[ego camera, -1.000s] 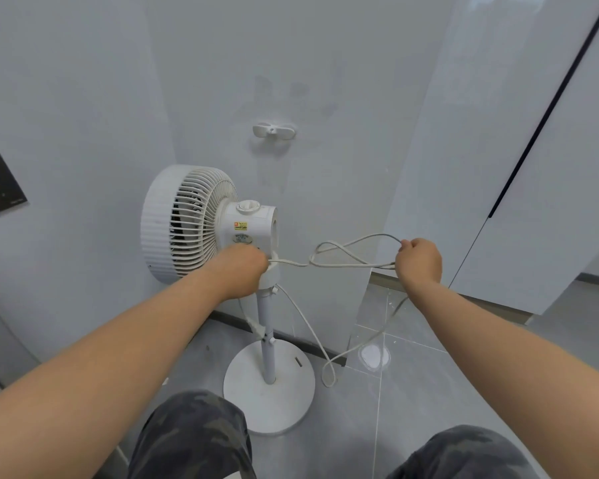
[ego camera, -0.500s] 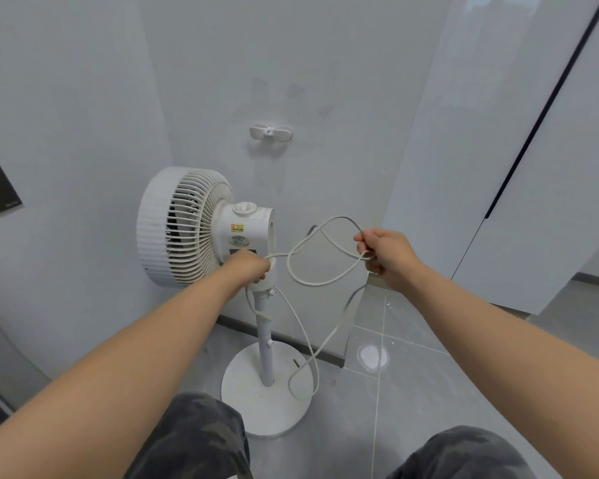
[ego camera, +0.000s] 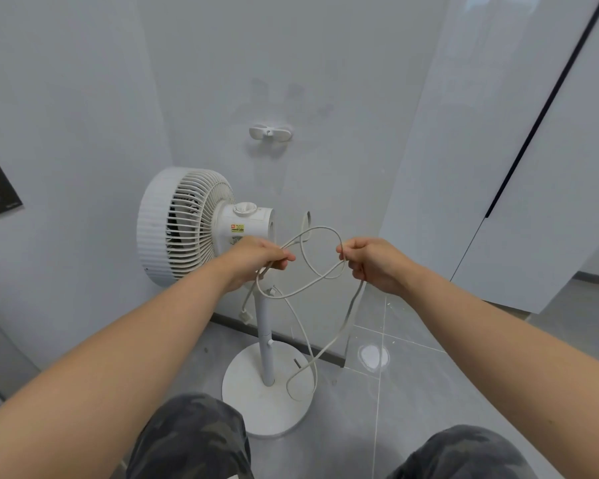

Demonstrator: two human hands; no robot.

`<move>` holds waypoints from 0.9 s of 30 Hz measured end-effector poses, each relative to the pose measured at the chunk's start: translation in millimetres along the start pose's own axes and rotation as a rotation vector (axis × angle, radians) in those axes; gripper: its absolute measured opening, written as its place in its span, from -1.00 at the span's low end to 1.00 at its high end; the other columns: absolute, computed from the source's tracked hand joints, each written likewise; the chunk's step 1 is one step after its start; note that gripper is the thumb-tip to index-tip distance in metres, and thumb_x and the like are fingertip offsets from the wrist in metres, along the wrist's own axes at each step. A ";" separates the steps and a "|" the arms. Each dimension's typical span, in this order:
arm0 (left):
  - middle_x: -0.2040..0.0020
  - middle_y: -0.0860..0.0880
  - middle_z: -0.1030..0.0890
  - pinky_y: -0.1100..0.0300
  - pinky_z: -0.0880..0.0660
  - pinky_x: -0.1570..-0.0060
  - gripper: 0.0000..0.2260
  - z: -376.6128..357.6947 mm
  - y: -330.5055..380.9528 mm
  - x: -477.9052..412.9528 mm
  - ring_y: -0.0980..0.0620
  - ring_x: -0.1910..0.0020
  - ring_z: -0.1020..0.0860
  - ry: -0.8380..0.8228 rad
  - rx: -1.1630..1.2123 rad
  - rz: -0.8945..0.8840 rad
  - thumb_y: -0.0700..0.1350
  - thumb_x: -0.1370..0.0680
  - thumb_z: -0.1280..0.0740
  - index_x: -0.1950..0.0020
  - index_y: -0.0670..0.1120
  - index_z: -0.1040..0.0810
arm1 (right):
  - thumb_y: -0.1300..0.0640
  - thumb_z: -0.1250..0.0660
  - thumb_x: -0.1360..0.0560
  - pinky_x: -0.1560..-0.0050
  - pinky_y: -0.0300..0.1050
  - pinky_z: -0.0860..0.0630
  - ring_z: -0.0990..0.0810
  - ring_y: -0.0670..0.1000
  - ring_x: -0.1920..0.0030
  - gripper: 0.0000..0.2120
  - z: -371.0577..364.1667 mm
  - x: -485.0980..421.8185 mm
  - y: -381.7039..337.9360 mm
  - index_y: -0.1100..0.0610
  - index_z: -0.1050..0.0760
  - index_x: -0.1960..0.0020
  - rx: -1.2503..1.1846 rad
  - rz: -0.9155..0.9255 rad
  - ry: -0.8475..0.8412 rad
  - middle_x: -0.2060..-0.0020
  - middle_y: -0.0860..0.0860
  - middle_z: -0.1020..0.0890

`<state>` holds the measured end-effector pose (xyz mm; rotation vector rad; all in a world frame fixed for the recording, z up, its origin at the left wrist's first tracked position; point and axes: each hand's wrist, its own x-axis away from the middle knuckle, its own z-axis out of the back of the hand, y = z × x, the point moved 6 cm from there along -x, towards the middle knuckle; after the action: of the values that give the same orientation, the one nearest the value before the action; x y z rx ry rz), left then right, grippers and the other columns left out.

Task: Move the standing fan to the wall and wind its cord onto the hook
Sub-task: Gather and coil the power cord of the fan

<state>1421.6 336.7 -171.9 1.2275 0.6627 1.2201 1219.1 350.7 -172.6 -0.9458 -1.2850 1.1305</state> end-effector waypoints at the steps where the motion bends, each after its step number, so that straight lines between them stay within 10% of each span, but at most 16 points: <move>1: 0.16 -0.03 -0.63 0.20 -0.37 -0.01 -0.86 1.8 1.7 -0.2 0.11 0.10 -0.55 0.033 -0.061 -0.032 -0.14 -0.54 -0.31 0.10 -0.12 -0.65 | 0.37 -0.17 -0.56 0.43 -0.32 -0.26 -0.30 -0.08 0.39 -0.76 -1.6 0.2 1.2 0.17 -0.45 0.23 0.025 -0.007 -0.025 0.27 0.00 -0.50; 12: 0.16 0.00 -0.63 0.19 -0.45 -0.01 -0.89 24.0 15.9 1.4 0.06 0.09 -0.53 0.263 -0.255 -0.221 -0.26 -0.47 -0.39 0.07 -0.14 -0.69 | 0.39 -0.13 -0.55 0.50 -0.24 -0.29 -0.29 -0.04 0.49 -0.77 18.4 1.9 11.9 0.37 -0.56 0.07 0.457 -0.021 0.104 0.50 0.01 -0.49; 20: -0.18 -0.09 -0.54 0.00 -0.35 -0.24 -0.90 10.8 32.4 9.3 -0.09 -0.24 -0.39 0.225 -1.085 -0.658 -0.27 -0.44 -0.39 0.16 -0.17 -0.71 | 0.33 -0.02 -0.58 0.40 -0.15 -0.35 -0.30 0.02 0.44 -0.66 36.4 -2.0 16.0 0.21 -0.43 0.29 0.098 -0.132 0.345 0.41 0.09 -0.39; 27: 0.20 0.01 -0.62 0.20 -0.44 0.02 -0.71 24.7 24.3 2.0 0.02 0.04 -0.60 0.266 0.134 -0.188 -0.45 -0.45 -0.22 0.36 -0.13 -0.52 | 0.31 -0.04 -0.58 0.36 -0.17 -0.30 -0.35 0.02 0.42 -0.67 39.9 -3.0 22.5 0.19 -0.39 0.32 0.108 -0.152 0.348 0.40 0.10 -0.41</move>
<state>1436.5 327.5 -141.8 1.0930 1.0467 1.2061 1177.4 349.8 -191.7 -0.9017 -0.9849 0.8638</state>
